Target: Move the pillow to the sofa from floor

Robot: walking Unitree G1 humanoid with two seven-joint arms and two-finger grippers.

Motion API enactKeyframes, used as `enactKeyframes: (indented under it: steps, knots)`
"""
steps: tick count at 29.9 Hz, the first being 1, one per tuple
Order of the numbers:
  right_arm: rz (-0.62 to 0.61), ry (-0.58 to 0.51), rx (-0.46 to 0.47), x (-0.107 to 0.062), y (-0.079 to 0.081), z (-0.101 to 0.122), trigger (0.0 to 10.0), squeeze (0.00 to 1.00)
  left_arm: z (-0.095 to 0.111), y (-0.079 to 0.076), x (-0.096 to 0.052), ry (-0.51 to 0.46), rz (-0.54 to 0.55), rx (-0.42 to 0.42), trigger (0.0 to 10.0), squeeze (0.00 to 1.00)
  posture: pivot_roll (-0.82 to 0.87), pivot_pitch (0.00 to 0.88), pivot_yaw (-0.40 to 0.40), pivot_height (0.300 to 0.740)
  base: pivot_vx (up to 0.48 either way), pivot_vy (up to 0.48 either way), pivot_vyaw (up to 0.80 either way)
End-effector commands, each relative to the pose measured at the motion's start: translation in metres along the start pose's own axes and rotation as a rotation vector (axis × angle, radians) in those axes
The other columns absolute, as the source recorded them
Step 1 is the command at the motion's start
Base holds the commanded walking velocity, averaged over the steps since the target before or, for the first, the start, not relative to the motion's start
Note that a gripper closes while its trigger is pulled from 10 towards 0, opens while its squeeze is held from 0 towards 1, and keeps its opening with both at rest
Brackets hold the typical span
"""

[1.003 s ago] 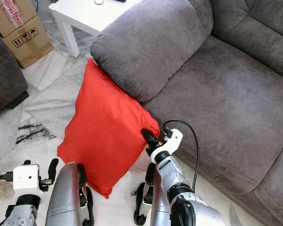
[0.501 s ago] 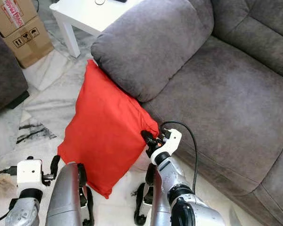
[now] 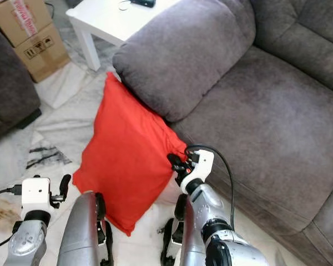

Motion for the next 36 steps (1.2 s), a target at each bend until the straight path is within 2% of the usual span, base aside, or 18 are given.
enactKeyframes:
  steps: [1, 9, 21, 28, 36]
  knots:
    - [-0.02, -0.012, -0.031, -0.006, -0.008, 0.0, 10.0, 0.0, -0.014, -0.004, -0.005, 0.045, -0.022, -0.006, 10.0, 0.0, 0.2, 0.232, -0.067, 0.582, 0.0, 0.0, 0.0]
    - [-0.028, -0.085, -0.03, -0.01, -0.011, 0.012, 10.0, 0.0, -0.005, -0.008, 0.014, 0.006, -0.051, -0.004, 10.0, 0.0, 0.16, 0.2, -0.037, 0.582, 0.0, 0.0, 0.0]
    - [-0.042, -0.112, -0.043, -0.011, -0.013, 0.02, 10.0, 0.0, -0.002, -0.018, 0.023, -0.015, -0.061, -0.019, 10.0, 0.0, 0.14, 0.169, -0.043, 0.582, 0.0, 0.0, 0.0]
    - [-0.042, -0.11, -0.048, -0.009, -0.011, 0.021, 10.0, 0.0, 0.0, -0.014, 0.027, -0.028, -0.05, -0.015, 10.0, 0.0, 0.15, 0.146, -0.041, 0.582, -0.287, 0.0, 0.0]
    - [-0.048, -0.115, -0.046, -0.009, -0.012, 0.022, 10.0, 0.0, 0.003, -0.016, 0.032, -0.042, -0.056, -0.016, 10.0, 0.0, 0.15, 0.118, -0.039, 0.582, -0.334, 0.0, 0.0]
Point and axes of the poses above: a point about 5 cm out from each wrist's last joint towards the gripper, its own x axis pointing out of the wrist towards the gripper, its own z axis along the axis of the wrist's last joint, y = z × x, the point moved 4 cm from there along x, pointing out of the wrist towards the gripper, and after that the axes turned 14 degrees about x, right-handed, at the moved point
